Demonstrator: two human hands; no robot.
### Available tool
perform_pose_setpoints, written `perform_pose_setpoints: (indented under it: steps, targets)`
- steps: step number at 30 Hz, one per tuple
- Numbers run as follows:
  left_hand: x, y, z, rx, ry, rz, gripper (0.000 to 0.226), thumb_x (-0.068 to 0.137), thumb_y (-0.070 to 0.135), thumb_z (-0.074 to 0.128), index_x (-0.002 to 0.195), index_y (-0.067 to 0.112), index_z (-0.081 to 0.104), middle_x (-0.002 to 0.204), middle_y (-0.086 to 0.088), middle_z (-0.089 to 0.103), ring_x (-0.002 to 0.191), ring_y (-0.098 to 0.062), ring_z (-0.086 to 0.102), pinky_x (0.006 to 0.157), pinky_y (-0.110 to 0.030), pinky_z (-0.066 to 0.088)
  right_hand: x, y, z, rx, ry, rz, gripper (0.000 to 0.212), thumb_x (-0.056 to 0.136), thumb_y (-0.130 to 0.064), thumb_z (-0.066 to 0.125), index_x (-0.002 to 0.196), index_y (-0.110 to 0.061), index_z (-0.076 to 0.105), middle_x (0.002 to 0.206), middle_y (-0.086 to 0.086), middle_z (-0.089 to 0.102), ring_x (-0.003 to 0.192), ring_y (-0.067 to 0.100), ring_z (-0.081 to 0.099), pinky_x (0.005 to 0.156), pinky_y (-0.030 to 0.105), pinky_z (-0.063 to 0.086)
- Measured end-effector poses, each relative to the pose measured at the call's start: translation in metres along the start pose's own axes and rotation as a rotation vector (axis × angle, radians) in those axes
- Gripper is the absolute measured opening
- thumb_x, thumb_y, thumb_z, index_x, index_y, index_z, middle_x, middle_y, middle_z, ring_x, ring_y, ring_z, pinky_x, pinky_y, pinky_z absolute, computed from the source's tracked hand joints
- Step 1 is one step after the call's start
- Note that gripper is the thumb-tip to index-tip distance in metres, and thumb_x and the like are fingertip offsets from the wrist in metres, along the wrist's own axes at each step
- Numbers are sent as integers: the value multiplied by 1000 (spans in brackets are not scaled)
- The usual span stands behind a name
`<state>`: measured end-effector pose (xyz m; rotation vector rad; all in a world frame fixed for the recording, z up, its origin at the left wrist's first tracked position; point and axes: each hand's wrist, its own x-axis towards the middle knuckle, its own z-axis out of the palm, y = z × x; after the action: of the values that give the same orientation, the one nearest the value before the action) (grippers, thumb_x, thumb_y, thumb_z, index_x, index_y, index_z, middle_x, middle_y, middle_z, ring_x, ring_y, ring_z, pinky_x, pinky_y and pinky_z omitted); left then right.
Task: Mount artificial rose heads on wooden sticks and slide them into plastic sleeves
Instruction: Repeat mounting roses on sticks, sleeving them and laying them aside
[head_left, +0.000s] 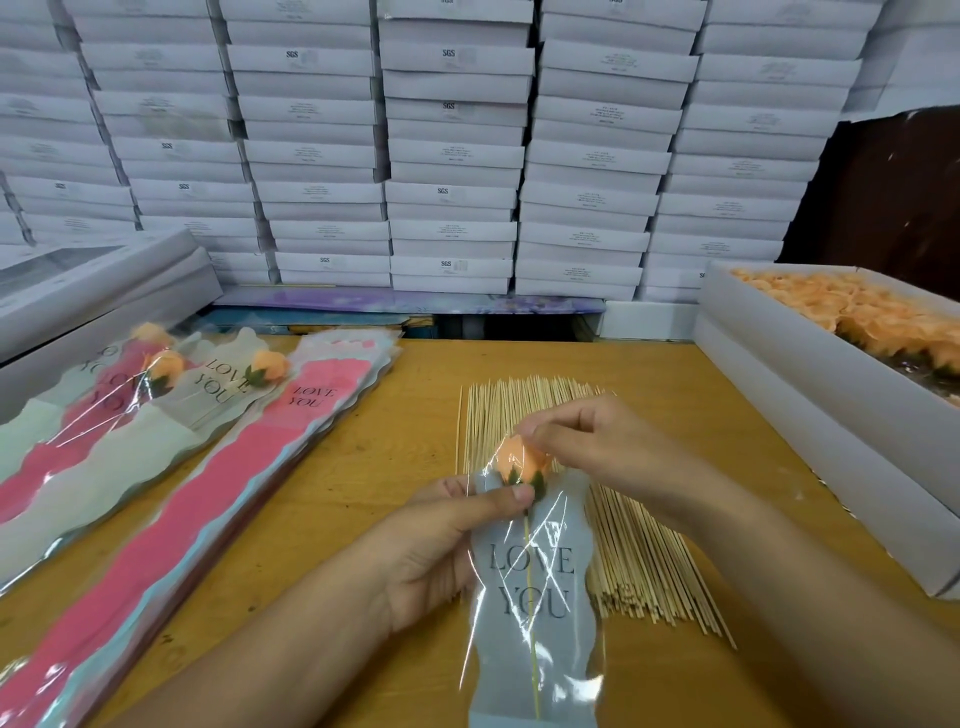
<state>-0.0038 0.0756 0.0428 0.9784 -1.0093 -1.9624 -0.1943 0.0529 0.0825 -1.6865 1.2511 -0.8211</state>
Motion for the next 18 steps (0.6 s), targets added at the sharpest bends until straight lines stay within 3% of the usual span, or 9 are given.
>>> perform_pose_setpoints:
  steps: [6, 10, 13, 15, 18]
  targets:
    - [0, 0, 0, -31, 9, 7, 12, 70, 8, 81, 81, 9, 81, 85, -17, 75, 68, -23, 73, 60, -32, 60, 2, -3, 0, -27, -55, 51, 28, 94, -37, 65, 83, -16, 80, 94, -44, 64, 91, -26, 56, 82, 20, 36]
    - [-4, 1, 6, -17, 85, 8, 44, 66, 8, 83, 106, 4, 64, 81, -15, 75, 62, -22, 72, 51, -29, 57, 3, -11, -4, -93, -89, 92, 35, 90, -51, 64, 87, -20, 81, 89, -50, 60, 97, -23, 52, 93, 26, 38]
    - [-5, 3, 9, 10, 111, 8, 66, 66, 11, 84, 126, 1, 58, 89, -17, 76, 67, -24, 73, 58, -33, 60, 5, -15, -5, -116, -59, 88, 38, 90, -55, 62, 84, -22, 80, 88, -46, 61, 97, -21, 52, 92, 28, 39]
    - [-5, 3, 8, 23, 118, 13, 72, 66, 12, 83, 132, -2, 56, 90, -18, 75, 66, -25, 72, 58, -31, 60, 6, -15, -4, -135, -72, 97, 44, 89, -56, 62, 86, -16, 79, 91, -43, 61, 92, -22, 52, 91, 26, 36]
    - [-6, 3, 8, 50, 126, 20, 69, 68, 13, 82, 129, -3, 55, 88, -17, 76, 64, -24, 72, 53, -29, 57, 6, -15, -1, -159, -132, 123, 56, 85, -62, 61, 94, -10, 78, 112, -41, 56, 95, -17, 51, 101, 32, 34]
